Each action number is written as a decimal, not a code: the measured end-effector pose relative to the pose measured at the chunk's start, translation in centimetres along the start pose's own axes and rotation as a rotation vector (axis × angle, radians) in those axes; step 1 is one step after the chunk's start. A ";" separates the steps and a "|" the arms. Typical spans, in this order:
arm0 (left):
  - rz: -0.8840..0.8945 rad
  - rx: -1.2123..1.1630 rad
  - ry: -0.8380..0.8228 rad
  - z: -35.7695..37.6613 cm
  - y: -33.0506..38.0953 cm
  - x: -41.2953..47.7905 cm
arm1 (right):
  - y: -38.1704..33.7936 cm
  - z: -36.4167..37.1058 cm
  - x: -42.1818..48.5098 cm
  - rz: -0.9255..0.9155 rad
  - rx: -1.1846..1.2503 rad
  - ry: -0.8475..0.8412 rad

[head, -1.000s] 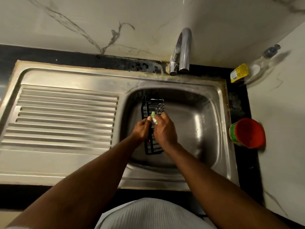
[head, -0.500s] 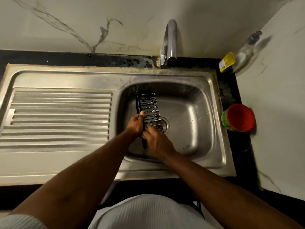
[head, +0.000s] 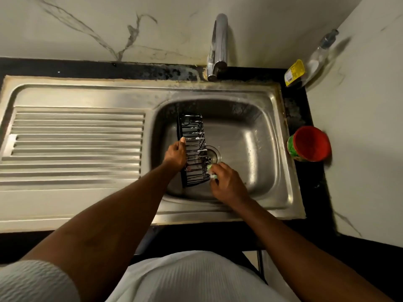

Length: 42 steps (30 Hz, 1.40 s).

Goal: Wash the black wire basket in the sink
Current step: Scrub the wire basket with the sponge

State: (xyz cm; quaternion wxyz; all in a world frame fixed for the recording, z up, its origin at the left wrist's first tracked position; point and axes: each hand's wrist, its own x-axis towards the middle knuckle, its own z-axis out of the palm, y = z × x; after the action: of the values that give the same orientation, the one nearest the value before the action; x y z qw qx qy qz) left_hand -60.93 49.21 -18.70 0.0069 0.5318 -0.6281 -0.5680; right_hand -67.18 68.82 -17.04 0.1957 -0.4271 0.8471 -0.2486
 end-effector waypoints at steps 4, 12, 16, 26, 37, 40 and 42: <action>0.020 -0.016 -0.037 0.3 0.1 -0.1 | -3.1 0.6 0.3 -0.136 0.003 -0.080; 0.058 -0.060 -0.149 0.0 -0.3 1.0 | 0.7 0.0 0.4 0.261 0.037 0.172; 0.133 -0.074 -0.144 0.3 -0.2 0.9 | -2.7 1.9 1.6 0.270 0.077 0.260; 0.019 -0.009 -0.260 -1.7 -1.4 2.0 | -0.2 1.0 4.2 0.351 -0.041 0.340; -0.027 -0.053 -0.312 -2.1 -0.3 1.4 | -1.6 1.2 6.0 0.110 -0.088 0.244; -0.035 -0.058 -0.282 -1.6 -0.8 1.7 | -0.9 1.4 6.4 0.243 -0.055 0.291; 0.019 -0.027 -0.241 -1.7 -1.1 1.6 | -2.5 2.5 6.1 0.196 -0.042 0.300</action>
State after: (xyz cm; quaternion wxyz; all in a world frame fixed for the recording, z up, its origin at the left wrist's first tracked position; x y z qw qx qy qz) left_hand -59.86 47.19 -19.87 -0.0561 0.4535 -0.6215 -0.6363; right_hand -67.64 61.92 -18.31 0.0817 -0.3044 0.9094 -0.2715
